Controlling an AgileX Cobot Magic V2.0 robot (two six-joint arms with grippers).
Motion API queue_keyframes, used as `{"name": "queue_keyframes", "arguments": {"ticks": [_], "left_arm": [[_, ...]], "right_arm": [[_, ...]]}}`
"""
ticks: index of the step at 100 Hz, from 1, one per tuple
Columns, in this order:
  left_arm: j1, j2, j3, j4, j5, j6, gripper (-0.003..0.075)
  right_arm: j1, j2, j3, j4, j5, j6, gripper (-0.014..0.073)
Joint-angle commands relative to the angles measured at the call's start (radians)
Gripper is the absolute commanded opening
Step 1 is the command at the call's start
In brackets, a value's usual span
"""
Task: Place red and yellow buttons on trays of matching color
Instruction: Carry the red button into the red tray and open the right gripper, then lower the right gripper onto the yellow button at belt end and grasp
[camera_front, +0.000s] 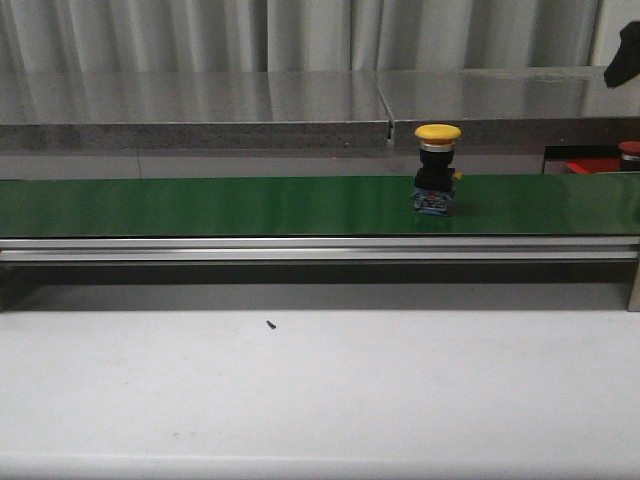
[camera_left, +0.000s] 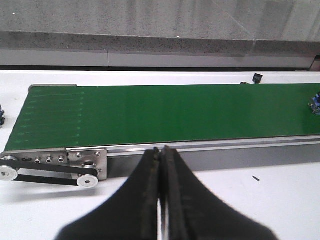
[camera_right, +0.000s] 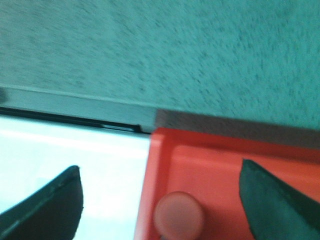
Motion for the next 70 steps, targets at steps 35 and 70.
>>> {"name": "queue_keyframes", "arguments": {"ticks": [35,70], "left_arm": [[-0.007,0.003,-0.029,-0.014,-0.067,-0.001,-0.0019],[-0.007,0.003,-0.029,-0.014,-0.067,-0.001,-0.0019]], "right_arm": [[-0.007,-0.321,-0.014,-0.171,0.295,0.133,0.0611],[-0.007,-0.549,0.304,-0.233,0.325,0.155,0.0611]]}}
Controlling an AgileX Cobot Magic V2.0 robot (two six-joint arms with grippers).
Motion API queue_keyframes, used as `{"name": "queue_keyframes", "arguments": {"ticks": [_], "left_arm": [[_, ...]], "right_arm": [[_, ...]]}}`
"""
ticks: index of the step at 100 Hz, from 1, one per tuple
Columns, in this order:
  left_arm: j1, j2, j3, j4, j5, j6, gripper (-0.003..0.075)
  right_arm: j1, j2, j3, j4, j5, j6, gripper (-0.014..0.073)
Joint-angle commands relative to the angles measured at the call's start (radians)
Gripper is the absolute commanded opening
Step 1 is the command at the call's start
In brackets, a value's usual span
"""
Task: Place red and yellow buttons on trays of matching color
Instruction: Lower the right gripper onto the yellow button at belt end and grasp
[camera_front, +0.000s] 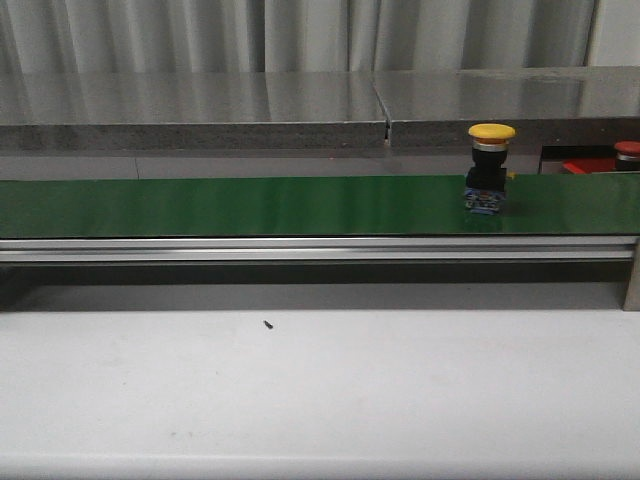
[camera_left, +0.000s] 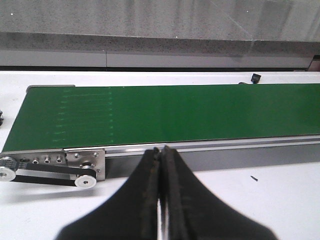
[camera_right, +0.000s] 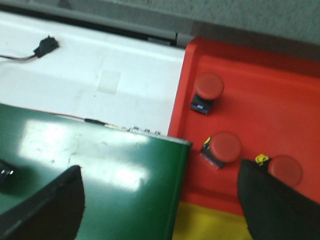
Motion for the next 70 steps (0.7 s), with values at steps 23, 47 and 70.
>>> {"name": "queue_keyframes", "arguments": {"ticks": [23,47,70], "left_arm": [[-0.007,0.003,-0.029,-0.014,-0.067,-0.001,-0.0019],[-0.007,0.003,-0.029,-0.014,-0.067,-0.001,-0.0019],[-0.007,0.003,-0.029,-0.014,-0.067,-0.001,-0.0019]], "right_arm": [[-0.007,-0.252,0.318,0.008,-0.057,0.002,0.0611],[0.038,-0.302,0.514,0.008,-0.119,-0.017,0.0611],[0.162,-0.261,0.545,0.008,-0.227,-0.077,0.0611]]}}
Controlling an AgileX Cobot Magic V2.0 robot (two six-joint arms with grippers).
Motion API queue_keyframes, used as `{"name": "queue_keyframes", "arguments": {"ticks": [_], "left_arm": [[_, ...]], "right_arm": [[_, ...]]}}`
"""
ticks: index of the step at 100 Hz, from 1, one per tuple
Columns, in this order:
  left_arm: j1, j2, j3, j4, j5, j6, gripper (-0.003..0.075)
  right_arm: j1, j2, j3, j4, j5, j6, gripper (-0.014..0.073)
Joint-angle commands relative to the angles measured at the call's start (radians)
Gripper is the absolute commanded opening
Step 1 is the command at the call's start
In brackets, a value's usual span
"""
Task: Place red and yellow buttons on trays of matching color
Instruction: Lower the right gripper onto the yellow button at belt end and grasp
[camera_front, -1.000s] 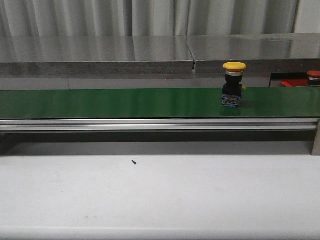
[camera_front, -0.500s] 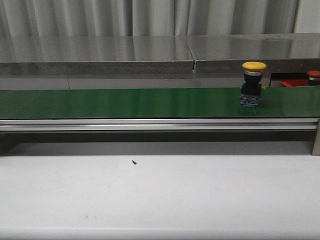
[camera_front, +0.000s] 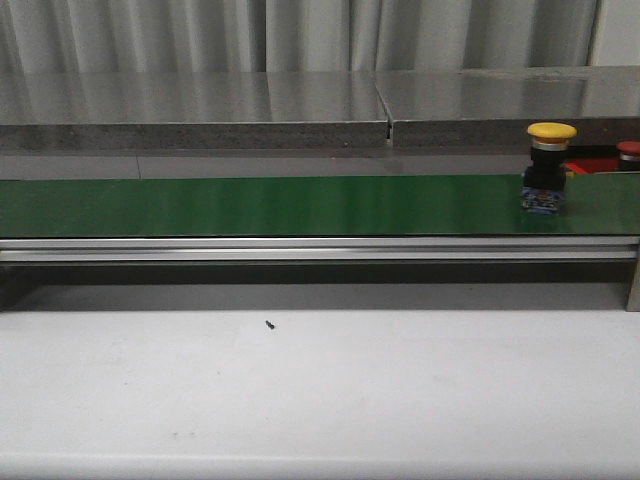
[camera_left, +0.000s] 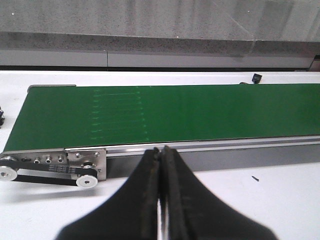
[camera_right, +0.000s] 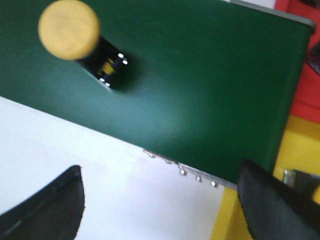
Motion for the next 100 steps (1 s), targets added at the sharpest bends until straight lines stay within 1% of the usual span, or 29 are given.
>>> {"name": "queue_keyframes", "arguments": {"ticks": [1,17,41,59,72,79,83,85,86,87,88,90,92,93,94,100], "left_arm": [[-0.007,0.003,-0.029,-0.014,-0.067,-0.001,-0.0019],[-0.007,0.003,-0.029,-0.014,-0.067,-0.001,-0.0019],[-0.007,0.003,-0.029,-0.014,-0.067,-0.001,-0.0019],[-0.007,0.003,-0.029,-0.014,-0.067,-0.001,-0.0019],[-0.007,0.003,-0.029,-0.014,-0.067,-0.001,-0.0019],[-0.007,0.003,-0.029,-0.014,-0.067,-0.001,-0.0019],[-0.007,0.003,-0.029,-0.014,-0.067,-0.001,-0.0019],[-0.007,0.003,-0.029,-0.014,-0.067,-0.001,-0.0019],[-0.007,0.003,-0.029,-0.014,-0.067,-0.001,-0.0019],[-0.007,0.003,-0.029,-0.014,-0.067,-0.001,-0.0019],[-0.007,0.003,-0.029,-0.014,-0.067,-0.001,-0.0019],[-0.007,0.003,-0.029,-0.014,-0.067,-0.001,-0.0019],[-0.007,0.003,-0.029,-0.014,-0.067,-0.001,-0.0019],[-0.007,0.003,-0.029,-0.014,-0.067,-0.001,-0.0019],[-0.007,0.003,-0.029,-0.014,-0.067,-0.001,-0.0019],[-0.007,0.003,-0.029,-0.014,-0.067,-0.001,-0.0019]], "right_arm": [[0.043,-0.01,-0.021,0.021,-0.088,-0.028,0.0611],[0.08,0.048,-0.028,0.022,-0.134,-0.028,0.0611],[0.08,0.128,-0.068,0.064,-0.146,-0.04,0.0611],[0.08,0.16,-0.082,0.116,-0.208,-0.069,0.0611],[0.08,0.168,-0.082,0.116,-0.246,-0.07,0.0609],[0.08,0.175,-0.082,0.116,-0.254,-0.07,0.0573],[0.08,0.178,-0.082,0.116,-0.254,-0.07,0.0532],[0.08,0.18,-0.082,0.116,-0.252,-0.069,0.0497],[0.08,0.181,-0.082,0.116,-0.252,-0.069,0.0497],[0.08,0.181,-0.082,0.116,-0.252,-0.069,0.0465],[0.08,0.182,-0.082,0.116,-0.252,-0.067,0.0465],[0.08,0.184,-0.082,0.116,-0.251,-0.066,0.043],[0.08,0.186,-0.082,0.116,-0.251,-0.065,0.0378],[0.08,0.186,-0.082,0.116,-0.251,-0.064,0.0378],[0.08,0.186,-0.082,0.116,-0.251,-0.063,0.0338],[0.08,0.187,-0.082,0.116,-0.251,-0.061,0.0248]]}}
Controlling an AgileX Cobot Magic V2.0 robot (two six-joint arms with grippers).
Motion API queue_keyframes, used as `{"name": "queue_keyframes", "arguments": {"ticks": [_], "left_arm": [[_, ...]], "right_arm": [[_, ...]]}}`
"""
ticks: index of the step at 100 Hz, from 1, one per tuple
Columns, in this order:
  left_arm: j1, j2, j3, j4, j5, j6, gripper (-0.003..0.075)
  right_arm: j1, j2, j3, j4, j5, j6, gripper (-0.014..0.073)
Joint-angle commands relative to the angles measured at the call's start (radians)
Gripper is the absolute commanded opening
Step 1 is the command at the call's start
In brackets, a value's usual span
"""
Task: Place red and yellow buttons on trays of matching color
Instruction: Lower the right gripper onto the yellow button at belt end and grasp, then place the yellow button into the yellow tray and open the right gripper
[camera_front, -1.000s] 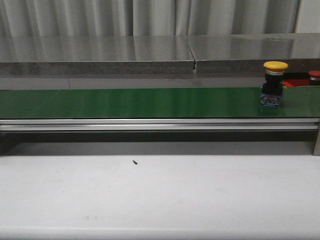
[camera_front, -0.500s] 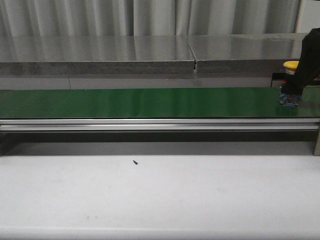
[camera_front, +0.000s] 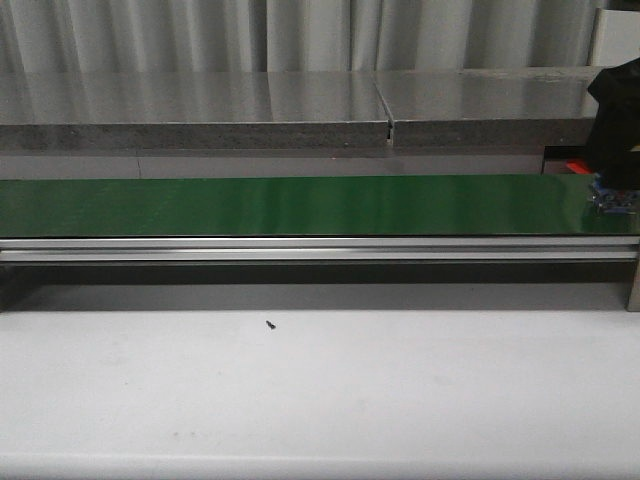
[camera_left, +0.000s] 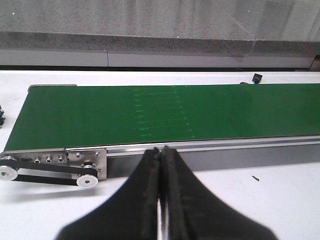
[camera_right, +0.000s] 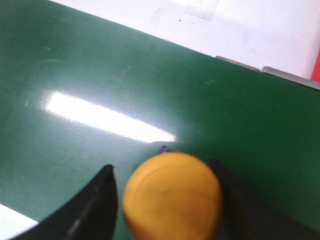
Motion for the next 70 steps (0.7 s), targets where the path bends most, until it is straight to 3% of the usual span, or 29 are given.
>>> {"name": "queue_keyframes", "arguments": {"ticks": [1,8,43,70], "left_arm": [[-0.007,0.003,-0.029,-0.014,-0.067,-0.001,-0.0019],[-0.007,0.003,-0.029,-0.014,-0.067,-0.001,-0.0019],[-0.007,0.003,-0.029,-0.014,-0.067,-0.001,-0.0019],[-0.007,0.003,-0.029,-0.014,-0.067,-0.001,-0.0019]], "right_arm": [[-0.002,-0.035,-0.03,0.024,-0.03,-0.004,0.0217],[-0.002,-0.035,-0.034,0.024,-0.029,0.009,0.0157],[-0.019,-0.135,-0.059,-0.006,0.098,0.125,0.0153],[-0.14,-0.312,-0.051,-0.271,0.232,0.411,0.0153]]}}
